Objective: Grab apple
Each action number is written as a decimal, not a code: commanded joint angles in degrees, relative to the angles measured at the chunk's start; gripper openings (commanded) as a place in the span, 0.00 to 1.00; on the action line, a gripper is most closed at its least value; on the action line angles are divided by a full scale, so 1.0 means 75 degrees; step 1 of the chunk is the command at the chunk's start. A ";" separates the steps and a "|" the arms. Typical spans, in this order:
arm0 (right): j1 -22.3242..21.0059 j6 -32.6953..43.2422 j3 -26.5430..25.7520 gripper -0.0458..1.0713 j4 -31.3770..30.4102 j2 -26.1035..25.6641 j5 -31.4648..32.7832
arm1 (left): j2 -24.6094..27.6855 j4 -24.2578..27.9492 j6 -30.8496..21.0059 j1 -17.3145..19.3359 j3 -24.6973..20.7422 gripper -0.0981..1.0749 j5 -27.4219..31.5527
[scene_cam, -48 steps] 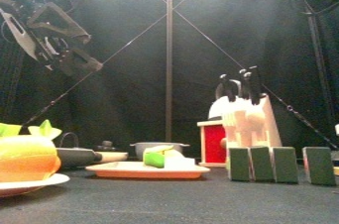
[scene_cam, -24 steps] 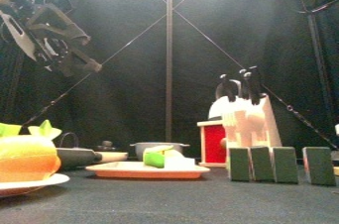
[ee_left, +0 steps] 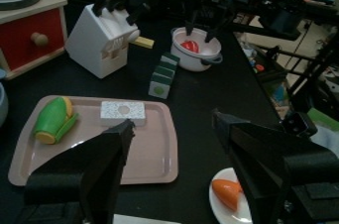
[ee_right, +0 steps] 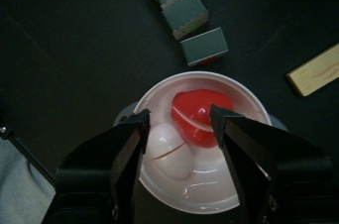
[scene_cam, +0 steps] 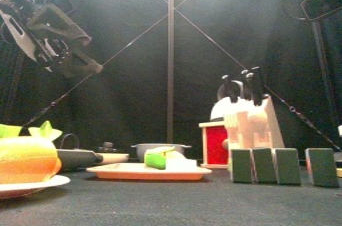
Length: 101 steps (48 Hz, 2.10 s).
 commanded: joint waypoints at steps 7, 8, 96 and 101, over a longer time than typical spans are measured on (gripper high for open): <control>0.0012 -0.0480 0.0000 0.96 0.0129 -0.0012 -0.0082 | -0.0012 -0.0023 0.0000 0.0012 -0.0082 0.92 -0.0047; 0.0023 -0.0527 0.0012 0.96 0.0129 0.0000 -0.0082 | -0.0012 -0.0023 0.0000 0.0012 -0.0082 0.92 -0.0047; 0.0035 -0.0820 0.0000 0.72 0.0223 0.0656 -0.0504 | -0.0012 -0.0023 0.0012 0.0012 -0.0070 0.92 -0.0035; 0.0070 -0.0832 -0.0047 0.72 0.0199 0.0492 -0.0352 | -0.0023 -0.0023 0.0012 0.0012 -0.0070 0.92 -0.0035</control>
